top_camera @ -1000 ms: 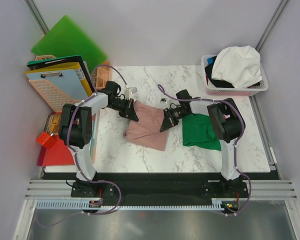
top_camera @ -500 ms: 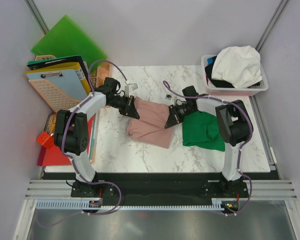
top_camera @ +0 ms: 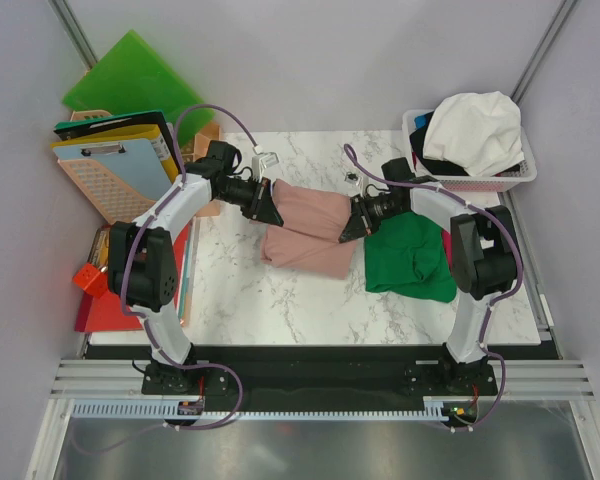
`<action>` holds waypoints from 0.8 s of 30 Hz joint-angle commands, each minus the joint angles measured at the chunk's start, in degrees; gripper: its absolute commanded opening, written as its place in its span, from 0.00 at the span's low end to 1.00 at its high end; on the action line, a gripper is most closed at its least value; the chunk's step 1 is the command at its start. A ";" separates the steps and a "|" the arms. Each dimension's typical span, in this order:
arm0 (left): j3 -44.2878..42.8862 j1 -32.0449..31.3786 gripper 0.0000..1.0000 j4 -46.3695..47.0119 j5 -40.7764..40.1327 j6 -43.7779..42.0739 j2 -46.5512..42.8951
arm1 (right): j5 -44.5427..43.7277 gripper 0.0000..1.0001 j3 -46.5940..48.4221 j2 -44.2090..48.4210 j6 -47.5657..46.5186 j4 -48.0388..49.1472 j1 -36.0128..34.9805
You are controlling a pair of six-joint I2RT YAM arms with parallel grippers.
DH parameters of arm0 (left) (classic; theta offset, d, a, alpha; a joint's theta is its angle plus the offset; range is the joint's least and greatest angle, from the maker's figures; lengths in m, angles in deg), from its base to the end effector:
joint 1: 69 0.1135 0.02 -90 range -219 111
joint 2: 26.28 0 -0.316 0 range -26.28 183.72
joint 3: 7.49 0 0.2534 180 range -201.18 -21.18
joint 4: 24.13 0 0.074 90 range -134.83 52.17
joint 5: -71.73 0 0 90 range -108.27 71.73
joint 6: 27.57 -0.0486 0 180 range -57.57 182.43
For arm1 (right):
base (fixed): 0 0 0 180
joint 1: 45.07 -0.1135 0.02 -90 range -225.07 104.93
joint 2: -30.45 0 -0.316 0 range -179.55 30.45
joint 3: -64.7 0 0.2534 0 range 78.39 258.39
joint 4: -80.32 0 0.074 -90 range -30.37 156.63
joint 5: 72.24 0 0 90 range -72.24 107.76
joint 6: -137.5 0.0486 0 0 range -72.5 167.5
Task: Fold and stack the t-shirts
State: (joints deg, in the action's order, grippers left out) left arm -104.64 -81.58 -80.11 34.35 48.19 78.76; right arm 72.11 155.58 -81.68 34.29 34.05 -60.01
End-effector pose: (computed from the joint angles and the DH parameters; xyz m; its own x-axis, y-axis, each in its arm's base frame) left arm 0.3806 -0.1245 0.2910 -0.7328 0.3165 -0.6024 0.6748 0.4523 -0.5832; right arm 0.3901 0.1450 0.2198 -0.7662 -0.3423 -0.5438 -0.6426 0.4158 0.6436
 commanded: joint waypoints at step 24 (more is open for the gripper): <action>-22.17 -11.76 0.02 -7.63 -2.61 -0.53 11.15 | -4.86 0.00 2.09 13.52 -13.76 -20.15 14.68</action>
State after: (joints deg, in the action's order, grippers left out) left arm -121.30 -93.38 -84.24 32.82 47.95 88.40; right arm 70.08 156.24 -72.85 25.33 17.59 -47.47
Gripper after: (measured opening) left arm 0.053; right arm 0.034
